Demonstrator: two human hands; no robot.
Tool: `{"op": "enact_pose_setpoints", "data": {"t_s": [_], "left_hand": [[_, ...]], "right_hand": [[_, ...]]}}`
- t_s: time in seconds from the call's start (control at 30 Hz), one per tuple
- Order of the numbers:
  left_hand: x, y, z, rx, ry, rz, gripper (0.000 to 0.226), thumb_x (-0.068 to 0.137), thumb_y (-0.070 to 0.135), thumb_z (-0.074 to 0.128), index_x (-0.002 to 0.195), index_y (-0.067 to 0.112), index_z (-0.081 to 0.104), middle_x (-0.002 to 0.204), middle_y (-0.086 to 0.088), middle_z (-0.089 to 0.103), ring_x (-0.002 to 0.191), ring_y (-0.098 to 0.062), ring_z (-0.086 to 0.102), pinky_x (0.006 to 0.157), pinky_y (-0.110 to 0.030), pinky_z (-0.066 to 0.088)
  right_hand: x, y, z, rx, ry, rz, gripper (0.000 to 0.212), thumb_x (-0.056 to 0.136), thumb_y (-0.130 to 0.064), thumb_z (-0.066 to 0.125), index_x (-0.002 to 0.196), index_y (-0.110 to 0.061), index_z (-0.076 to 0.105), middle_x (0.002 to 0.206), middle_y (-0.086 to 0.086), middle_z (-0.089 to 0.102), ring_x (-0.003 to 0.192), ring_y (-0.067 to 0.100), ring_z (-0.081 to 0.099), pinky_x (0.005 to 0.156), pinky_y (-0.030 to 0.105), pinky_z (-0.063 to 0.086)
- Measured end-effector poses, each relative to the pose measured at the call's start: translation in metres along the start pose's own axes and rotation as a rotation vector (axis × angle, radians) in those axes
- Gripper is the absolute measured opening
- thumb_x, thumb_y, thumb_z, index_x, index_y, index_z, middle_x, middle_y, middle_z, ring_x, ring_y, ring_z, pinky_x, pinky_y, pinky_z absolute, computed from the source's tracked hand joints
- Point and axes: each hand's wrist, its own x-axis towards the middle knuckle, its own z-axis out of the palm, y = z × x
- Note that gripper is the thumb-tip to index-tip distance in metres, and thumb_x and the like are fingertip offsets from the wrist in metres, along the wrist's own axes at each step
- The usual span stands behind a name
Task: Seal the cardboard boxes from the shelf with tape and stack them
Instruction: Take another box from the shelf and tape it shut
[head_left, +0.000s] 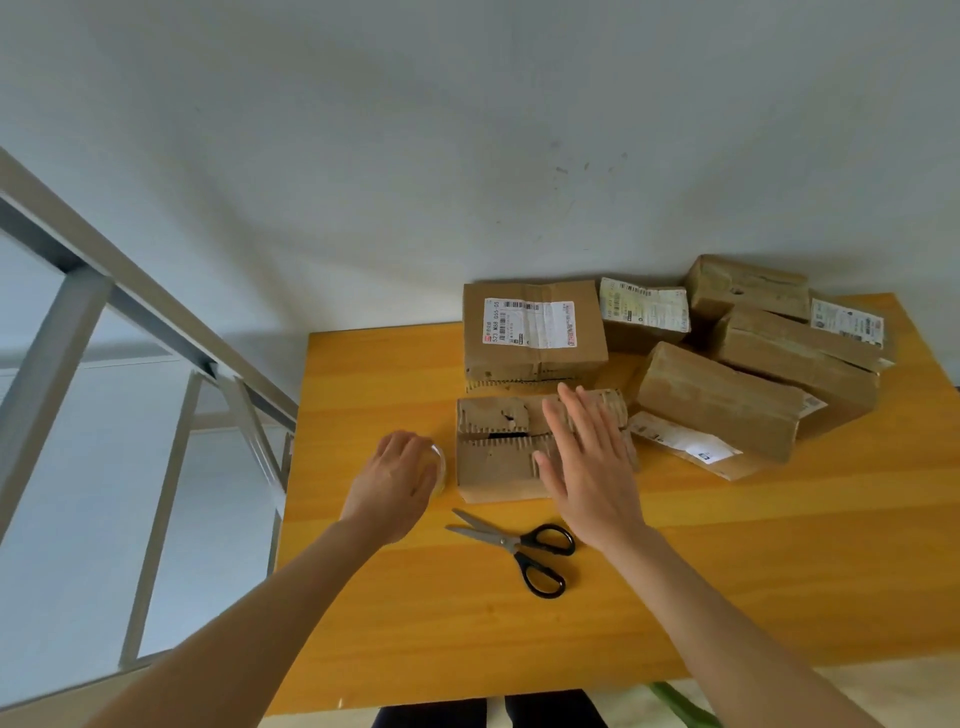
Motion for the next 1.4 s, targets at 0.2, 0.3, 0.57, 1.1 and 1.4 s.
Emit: {"op": "enact_pose_setpoints", "data": {"t_s": [0.2, 0.3, 0.57, 1.1, 1.4], "left_hand": [[-0.013, -0.032, 0.016, 0.308, -0.255, 0.055, 0.038, 0.098, 0.035, 0.048, 0.132, 0.019, 0.051, 0.139, 0.003, 0.048, 0.139, -0.015, 0.028, 0.118, -0.030, 0.010], [-0.016, -0.040, 0.023, 0.388, -0.267, 0.058, 0.036, 0.098, 0.031, 0.047, 0.134, 0.024, 0.048, 0.139, 0.005, 0.047, 0.139, -0.013, 0.028, 0.119, -0.032, 0.008], [-0.016, -0.057, 0.025, 0.329, -0.209, 0.052, 0.025, 0.099, 0.032, 0.045, 0.116, 0.029, 0.064, 0.119, 0.007, 0.059, 0.121, -0.016, 0.047, 0.107, -0.029, 0.024], [-0.026, -0.044, -0.059, -0.251, 0.191, 0.154, 0.018, 0.088, 0.017, 0.067, 0.102, 0.009, 0.074, 0.102, -0.005, 0.073, 0.099, -0.027, 0.065, 0.076, -0.042, 0.053], [-0.023, -0.037, -0.067, -0.357, 0.227, 0.127, 0.017, 0.086, 0.019, 0.070, 0.100, 0.011, 0.076, 0.103, -0.003, 0.073, 0.101, -0.021, 0.067, 0.075, -0.031, 0.054]], "right_hand": [[-0.009, -0.044, 0.012, 0.045, -0.015, -0.055, 0.047, 0.100, -0.028, 0.038, 0.138, -0.004, 0.052, 0.150, 0.014, 0.042, 0.140, 0.029, 0.037, 0.112, 0.050, 0.035], [-0.019, -0.061, 0.017, 0.044, -0.051, -0.069, 0.045, 0.101, -0.026, 0.038, 0.136, -0.004, 0.054, 0.148, 0.014, 0.045, 0.139, 0.028, 0.039, 0.110, 0.050, 0.038], [-0.020, -0.089, 0.026, 0.036, -0.041, -0.070, 0.038, 0.093, -0.015, 0.060, 0.129, -0.004, 0.059, 0.139, 0.013, 0.054, 0.133, 0.028, 0.047, 0.113, 0.044, 0.036], [0.036, -0.140, 0.014, 0.318, -0.200, 0.084, 0.048, 0.101, -0.018, 0.048, 0.147, -0.008, 0.038, 0.151, 0.006, 0.039, 0.136, 0.022, 0.040, 0.108, 0.036, 0.039], [0.042, -0.147, 0.001, 0.427, -0.010, 0.161, 0.018, 0.098, -0.007, 0.055, 0.109, 0.001, 0.065, 0.105, 0.014, 0.064, 0.086, 0.028, 0.063, 0.069, 0.031, 0.047]]}}
